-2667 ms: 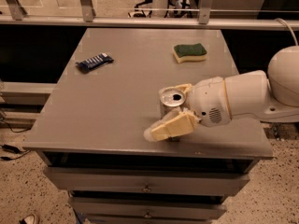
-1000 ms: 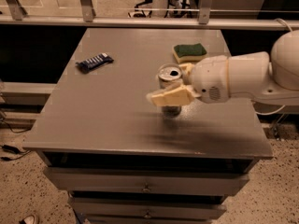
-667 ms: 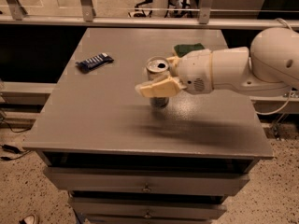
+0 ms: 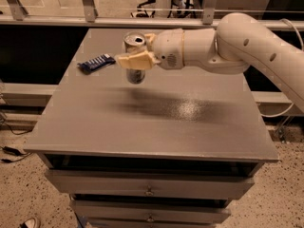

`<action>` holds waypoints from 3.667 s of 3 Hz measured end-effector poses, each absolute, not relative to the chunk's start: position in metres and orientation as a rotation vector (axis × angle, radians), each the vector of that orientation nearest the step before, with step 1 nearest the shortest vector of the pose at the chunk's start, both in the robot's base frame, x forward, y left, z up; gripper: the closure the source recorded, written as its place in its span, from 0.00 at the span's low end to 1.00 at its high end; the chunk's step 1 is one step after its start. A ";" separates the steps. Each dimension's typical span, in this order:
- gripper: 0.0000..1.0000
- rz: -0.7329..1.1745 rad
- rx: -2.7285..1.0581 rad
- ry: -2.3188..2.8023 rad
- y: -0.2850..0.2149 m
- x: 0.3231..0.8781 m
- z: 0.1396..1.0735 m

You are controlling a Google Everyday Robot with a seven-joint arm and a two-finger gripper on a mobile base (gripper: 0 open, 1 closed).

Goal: Move redbull can near rxbar blueberry

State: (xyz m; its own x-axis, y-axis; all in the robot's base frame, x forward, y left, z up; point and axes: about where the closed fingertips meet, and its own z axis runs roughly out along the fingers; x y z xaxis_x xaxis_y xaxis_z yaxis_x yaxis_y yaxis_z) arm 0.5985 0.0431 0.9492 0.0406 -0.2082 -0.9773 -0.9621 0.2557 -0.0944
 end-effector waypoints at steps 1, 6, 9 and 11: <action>1.00 0.888 -1.168 1.372 0.071 0.625 0.959; 1.00 0.956 -1.086 1.450 0.127 0.713 0.909; 0.33 0.931 -1.072 1.475 0.123 0.731 0.903; 0.00 0.943 -1.071 1.475 0.123 0.731 0.900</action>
Offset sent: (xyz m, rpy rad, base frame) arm 0.0781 0.0661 -0.0082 0.0913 0.0364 0.0139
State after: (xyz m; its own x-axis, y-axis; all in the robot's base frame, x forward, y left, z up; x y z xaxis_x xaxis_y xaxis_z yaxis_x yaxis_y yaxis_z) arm 0.7311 0.1235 0.9005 -0.0645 -0.1410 -0.9879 -0.9560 0.2925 0.0207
